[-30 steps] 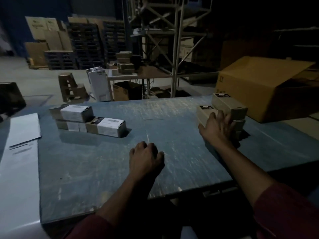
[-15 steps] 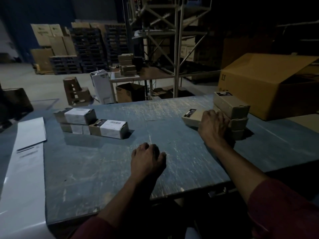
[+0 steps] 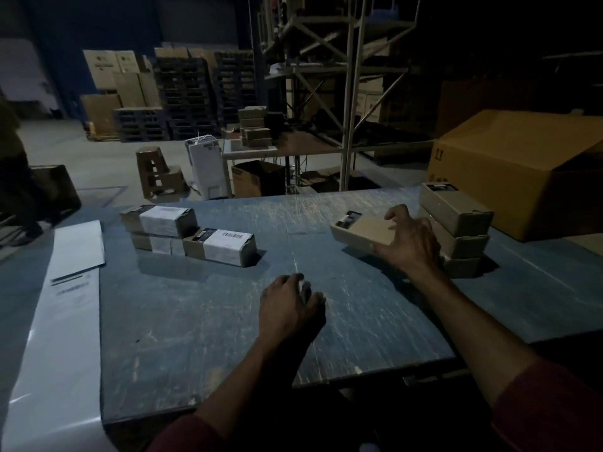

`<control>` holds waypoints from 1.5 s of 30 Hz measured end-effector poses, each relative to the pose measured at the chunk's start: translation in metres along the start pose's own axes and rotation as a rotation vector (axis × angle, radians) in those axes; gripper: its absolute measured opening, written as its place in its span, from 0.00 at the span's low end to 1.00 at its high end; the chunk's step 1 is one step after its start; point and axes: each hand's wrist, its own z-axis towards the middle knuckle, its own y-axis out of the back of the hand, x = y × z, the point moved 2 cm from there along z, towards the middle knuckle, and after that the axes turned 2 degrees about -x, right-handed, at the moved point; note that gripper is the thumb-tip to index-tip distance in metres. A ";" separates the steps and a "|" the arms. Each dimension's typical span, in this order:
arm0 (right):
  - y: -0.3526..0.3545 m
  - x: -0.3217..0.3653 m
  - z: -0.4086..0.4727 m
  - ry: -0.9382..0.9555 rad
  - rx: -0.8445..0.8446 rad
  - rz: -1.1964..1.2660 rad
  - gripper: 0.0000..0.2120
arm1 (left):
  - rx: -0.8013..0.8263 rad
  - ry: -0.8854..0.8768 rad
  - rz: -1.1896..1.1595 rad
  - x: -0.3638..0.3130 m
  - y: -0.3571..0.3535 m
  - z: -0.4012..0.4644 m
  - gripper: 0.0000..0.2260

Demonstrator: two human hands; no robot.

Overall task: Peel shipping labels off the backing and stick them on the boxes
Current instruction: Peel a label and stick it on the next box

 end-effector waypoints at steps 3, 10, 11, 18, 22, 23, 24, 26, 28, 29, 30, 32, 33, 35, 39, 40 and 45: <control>0.002 0.028 -0.022 0.102 0.014 0.191 0.34 | -0.051 0.148 -0.411 0.005 0.020 0.002 0.28; -0.030 0.112 -0.071 0.385 0.296 0.428 0.33 | -0.362 0.159 -0.373 0.042 0.118 -0.019 0.21; -0.037 0.122 -0.076 0.400 0.331 0.436 0.32 | -0.326 0.164 -0.330 0.052 0.127 -0.025 0.19; -0.075 0.167 -0.093 0.494 0.615 0.377 0.26 | -0.127 0.258 -0.179 0.104 0.177 -0.063 0.20; -0.073 0.188 -0.089 0.581 0.753 0.283 0.24 | -0.097 0.243 -0.229 0.118 0.198 -0.064 0.14; -0.072 0.196 -0.089 0.606 0.763 0.250 0.25 | -0.102 0.244 -0.248 0.122 0.203 -0.062 0.13; -0.070 0.207 -0.090 0.633 0.743 0.233 0.27 | -0.116 0.252 -0.265 0.128 0.210 -0.060 0.13; -0.064 0.232 -0.095 0.686 0.662 0.266 0.28 | -0.177 0.282 -0.296 0.146 0.229 -0.054 0.11; -0.062 0.262 -0.104 0.703 0.656 0.316 0.26 | -0.265 0.310 -0.316 0.170 0.252 -0.048 0.12; -0.065 0.278 -0.108 0.707 0.685 0.337 0.24 | -0.307 0.326 -0.318 0.184 0.264 -0.045 0.12; -0.069 0.296 -0.111 0.717 0.722 0.357 0.22 | -0.343 0.341 -0.302 0.197 0.275 -0.042 0.12; -0.082 0.332 -0.113 0.734 0.798 0.409 0.19 | -0.400 0.375 -0.265 0.225 0.295 -0.034 0.10; -0.091 0.349 -0.112 0.725 0.822 0.435 0.18 | -0.433 0.395 -0.244 0.240 0.303 -0.030 0.09; -0.114 0.381 -0.104 0.684 0.846 0.424 0.17 | -0.489 0.452 -0.164 0.272 0.318 -0.022 0.10; -0.166 0.427 -0.096 0.678 0.814 0.324 0.18 | -0.280 0.477 0.123 0.307 0.313 -0.010 0.23; -0.177 0.434 -0.097 0.693 0.811 0.305 0.19 | -0.160 0.439 0.270 0.307 0.306 -0.010 0.25; -0.203 0.451 -0.111 0.767 0.848 0.209 0.22 | 0.132 0.316 0.500 0.298 0.293 -0.029 0.25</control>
